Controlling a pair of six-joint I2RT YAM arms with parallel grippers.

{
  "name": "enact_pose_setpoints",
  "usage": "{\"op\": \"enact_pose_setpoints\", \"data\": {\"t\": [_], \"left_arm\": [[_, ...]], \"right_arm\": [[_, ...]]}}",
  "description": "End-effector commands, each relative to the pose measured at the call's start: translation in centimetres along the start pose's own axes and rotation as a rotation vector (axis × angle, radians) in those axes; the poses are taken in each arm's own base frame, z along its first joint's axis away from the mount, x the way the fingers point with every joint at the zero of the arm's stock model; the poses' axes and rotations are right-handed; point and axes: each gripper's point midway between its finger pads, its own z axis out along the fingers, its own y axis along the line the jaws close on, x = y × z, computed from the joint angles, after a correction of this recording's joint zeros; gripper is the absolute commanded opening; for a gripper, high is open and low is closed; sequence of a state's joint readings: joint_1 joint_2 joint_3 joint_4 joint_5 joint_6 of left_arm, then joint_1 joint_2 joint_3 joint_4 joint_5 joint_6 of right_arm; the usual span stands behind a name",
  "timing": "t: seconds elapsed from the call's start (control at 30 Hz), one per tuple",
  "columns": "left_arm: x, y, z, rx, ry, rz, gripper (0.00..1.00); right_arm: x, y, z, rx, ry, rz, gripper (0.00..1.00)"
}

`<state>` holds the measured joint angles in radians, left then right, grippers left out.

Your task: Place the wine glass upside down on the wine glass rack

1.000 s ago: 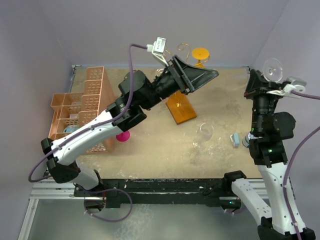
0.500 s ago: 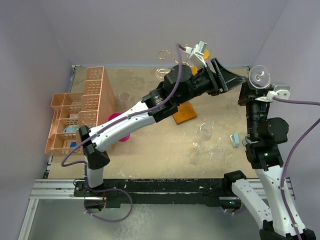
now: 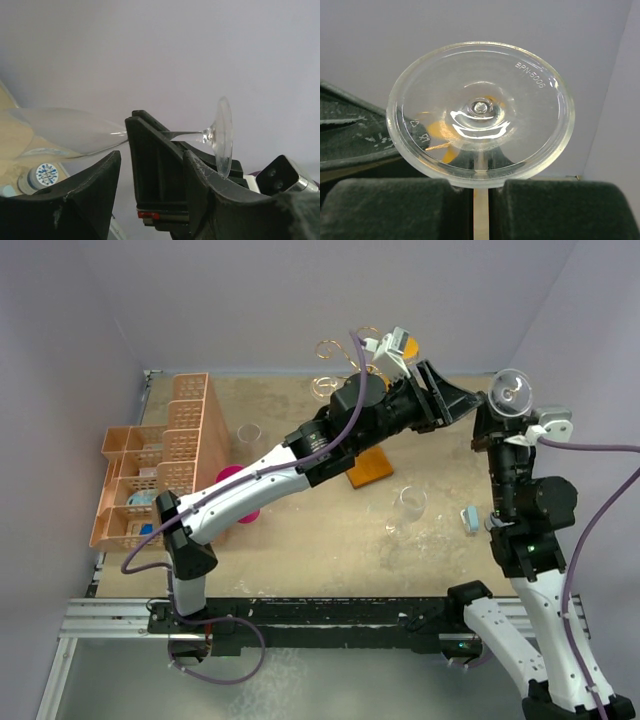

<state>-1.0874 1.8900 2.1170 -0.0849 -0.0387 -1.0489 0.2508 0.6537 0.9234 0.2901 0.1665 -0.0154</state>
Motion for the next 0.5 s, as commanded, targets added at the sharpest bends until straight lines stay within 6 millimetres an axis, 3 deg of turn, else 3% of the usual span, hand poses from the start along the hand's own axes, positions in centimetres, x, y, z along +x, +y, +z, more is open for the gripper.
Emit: {"op": "enact_pose_setpoints", "data": {"t": [0.0,0.1,0.3,0.4,0.47], "left_arm": [[-6.0,-3.6,-3.8,0.027,-0.207,0.031,0.49],[-6.7,-4.4,-4.7,0.060,-0.239,0.029,0.49],[-5.5,-6.1,-4.4,0.143,-0.163,0.059,0.53],[-5.2,-5.5,-4.0,0.114,-0.153,0.058,0.53],[-5.4,-3.9,-3.6,0.042,-0.174,0.054,0.53]], "right_arm": [[-2.2,-0.3,0.6,0.026,-0.084,0.015,0.00],[-1.7,0.3,1.0,-0.008,-0.070,0.004,0.00],[-0.2,2.0,2.0,-0.073,-0.023,-0.030,0.00],[-0.2,2.4,2.2,-0.086,-0.020,-0.040,0.00],[-0.3,2.6,2.3,-0.095,-0.023,-0.041,0.00]]}}
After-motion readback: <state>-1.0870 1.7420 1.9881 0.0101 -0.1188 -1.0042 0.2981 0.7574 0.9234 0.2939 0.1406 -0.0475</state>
